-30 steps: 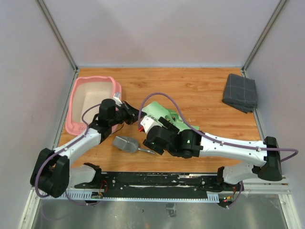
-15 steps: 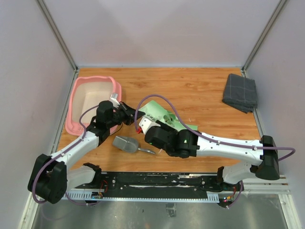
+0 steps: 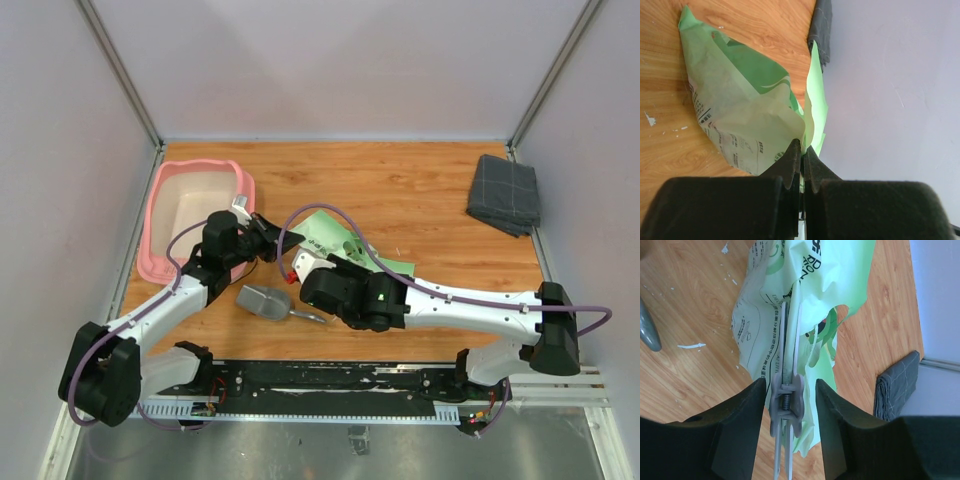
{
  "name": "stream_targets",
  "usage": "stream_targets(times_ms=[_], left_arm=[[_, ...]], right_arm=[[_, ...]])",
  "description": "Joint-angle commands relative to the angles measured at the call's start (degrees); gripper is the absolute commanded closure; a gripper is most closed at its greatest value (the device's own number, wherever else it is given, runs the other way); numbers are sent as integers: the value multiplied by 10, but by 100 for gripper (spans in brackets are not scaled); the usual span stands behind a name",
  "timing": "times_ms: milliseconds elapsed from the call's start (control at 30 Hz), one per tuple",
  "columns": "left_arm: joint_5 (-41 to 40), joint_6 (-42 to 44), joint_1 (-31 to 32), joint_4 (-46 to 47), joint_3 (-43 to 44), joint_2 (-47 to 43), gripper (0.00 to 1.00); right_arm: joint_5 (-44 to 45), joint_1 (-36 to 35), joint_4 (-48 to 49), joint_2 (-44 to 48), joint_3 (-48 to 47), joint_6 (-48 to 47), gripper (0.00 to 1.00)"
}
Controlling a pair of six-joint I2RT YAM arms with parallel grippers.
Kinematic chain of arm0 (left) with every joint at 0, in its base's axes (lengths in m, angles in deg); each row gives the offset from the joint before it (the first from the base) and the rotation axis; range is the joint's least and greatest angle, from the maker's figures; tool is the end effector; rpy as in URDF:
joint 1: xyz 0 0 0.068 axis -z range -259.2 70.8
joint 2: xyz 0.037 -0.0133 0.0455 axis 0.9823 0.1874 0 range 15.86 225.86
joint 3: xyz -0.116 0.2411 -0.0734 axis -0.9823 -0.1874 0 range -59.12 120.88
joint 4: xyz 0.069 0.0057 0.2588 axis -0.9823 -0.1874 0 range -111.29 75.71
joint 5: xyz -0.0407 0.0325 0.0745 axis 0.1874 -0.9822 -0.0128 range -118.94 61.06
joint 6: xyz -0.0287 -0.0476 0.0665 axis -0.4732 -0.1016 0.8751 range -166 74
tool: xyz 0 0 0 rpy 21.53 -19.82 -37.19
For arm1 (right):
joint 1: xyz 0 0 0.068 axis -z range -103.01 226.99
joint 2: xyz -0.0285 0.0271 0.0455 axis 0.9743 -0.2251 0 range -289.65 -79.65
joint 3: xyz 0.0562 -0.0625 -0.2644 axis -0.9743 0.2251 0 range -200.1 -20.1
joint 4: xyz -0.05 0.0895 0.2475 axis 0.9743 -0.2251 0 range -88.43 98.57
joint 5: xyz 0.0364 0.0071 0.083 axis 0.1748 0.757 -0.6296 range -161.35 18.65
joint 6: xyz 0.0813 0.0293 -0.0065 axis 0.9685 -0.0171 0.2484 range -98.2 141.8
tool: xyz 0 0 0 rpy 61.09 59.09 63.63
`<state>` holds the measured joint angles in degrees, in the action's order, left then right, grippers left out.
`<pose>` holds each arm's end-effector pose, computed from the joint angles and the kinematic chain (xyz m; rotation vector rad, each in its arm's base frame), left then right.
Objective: Fill the litter box with clean litter
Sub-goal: Remove the clamp from the cat litter bag.
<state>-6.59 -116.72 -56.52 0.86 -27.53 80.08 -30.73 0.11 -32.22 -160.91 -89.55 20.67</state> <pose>0.2524 -0.1370 0.2267 -0.5813 2.0581 -1.4167 0.1208 0.2985 0.2813 -1.1742 1.8892 -0.1863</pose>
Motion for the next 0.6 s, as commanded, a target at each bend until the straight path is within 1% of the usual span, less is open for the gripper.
stream_targets(times_ms=[0, 233, 333, 400, 500, 567], left_arm=[[14, 3, 2, 50, 15, -2, 100], [16, 4, 3, 50, 12, -1, 100], [16, 4, 2, 50, 12, -1, 100], [16, 5, 2, 50, 12, -2, 100], [14, 5, 2, 50, 11, -2, 100], [14, 5, 3, 50, 11, -2, 100]], right_arm=[[7, 0, -14, 15, 9, 12, 55], [-9, 0, -14, 11, 9, 12, 62], [-8, 1, -15, 11, 8, 13, 68], [-8, 1, -14, 12, 7, 15, 75], [-8, 1, -14, 16, 6, 17, 82], [-7, 1, -14, 18, 6, 17, 85]])
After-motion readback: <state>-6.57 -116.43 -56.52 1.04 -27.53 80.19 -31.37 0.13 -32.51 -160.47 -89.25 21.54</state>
